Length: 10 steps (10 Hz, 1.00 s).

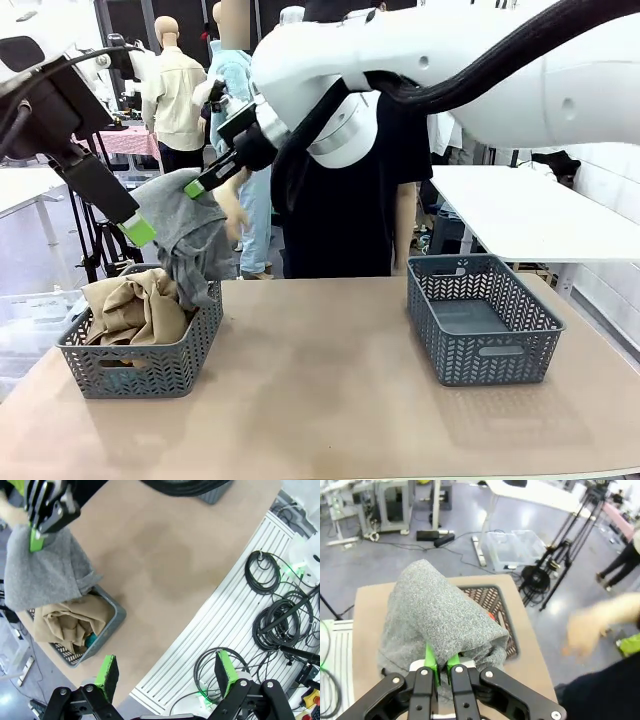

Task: Sort the tops and bottoms.
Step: Sort the clothes according to human instructions.

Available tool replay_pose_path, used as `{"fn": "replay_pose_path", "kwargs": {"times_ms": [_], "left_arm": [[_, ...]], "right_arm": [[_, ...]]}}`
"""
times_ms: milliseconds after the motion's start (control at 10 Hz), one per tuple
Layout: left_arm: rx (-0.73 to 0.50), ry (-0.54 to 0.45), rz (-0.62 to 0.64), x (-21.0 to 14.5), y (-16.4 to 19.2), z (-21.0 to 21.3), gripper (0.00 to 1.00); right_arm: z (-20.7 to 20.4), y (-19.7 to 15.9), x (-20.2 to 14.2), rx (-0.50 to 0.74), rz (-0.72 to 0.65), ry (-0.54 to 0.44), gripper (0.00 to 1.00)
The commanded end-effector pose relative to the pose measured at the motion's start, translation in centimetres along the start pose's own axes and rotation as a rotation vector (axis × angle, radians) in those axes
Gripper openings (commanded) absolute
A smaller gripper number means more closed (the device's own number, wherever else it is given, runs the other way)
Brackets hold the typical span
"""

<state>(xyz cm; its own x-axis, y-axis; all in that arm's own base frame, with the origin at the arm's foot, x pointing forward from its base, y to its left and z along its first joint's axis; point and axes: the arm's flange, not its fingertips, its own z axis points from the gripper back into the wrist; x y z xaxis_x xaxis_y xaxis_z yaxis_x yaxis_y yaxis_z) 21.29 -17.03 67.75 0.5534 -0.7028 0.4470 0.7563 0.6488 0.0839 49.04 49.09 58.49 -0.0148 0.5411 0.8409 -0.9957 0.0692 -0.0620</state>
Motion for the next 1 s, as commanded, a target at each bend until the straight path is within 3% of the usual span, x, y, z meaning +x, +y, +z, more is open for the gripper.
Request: {"fn": "replay_pose_path", "kwargs": {"times_ms": [0, 300, 700, 900], "left_arm": [[-0.001, 0.0, 0.005, -0.1, 0.1, 0.0, 1.0], [-0.001, 0.0, 0.005, -0.1, 0.1, 0.0, 1.0], [-0.001, 0.0, 0.005, -0.1, 0.1, 0.0, 1.0], [-0.001, 0.0, 0.005, -0.1, 0.1, 0.0, 1.0]], "right_arm": [[-3.0, -2.9, 1.7, 0.08, 0.07, -0.029, 0.0], [-8.7, -5.3, 1.6, 0.178, 0.092, 0.0, 0.0], [-17.0, -6.0, -0.8, 0.224, 0.147, 0.007, 0.0], [-19.3, -6.2, -2.8, 0.296, 0.107, 0.039, 0.0]]}}
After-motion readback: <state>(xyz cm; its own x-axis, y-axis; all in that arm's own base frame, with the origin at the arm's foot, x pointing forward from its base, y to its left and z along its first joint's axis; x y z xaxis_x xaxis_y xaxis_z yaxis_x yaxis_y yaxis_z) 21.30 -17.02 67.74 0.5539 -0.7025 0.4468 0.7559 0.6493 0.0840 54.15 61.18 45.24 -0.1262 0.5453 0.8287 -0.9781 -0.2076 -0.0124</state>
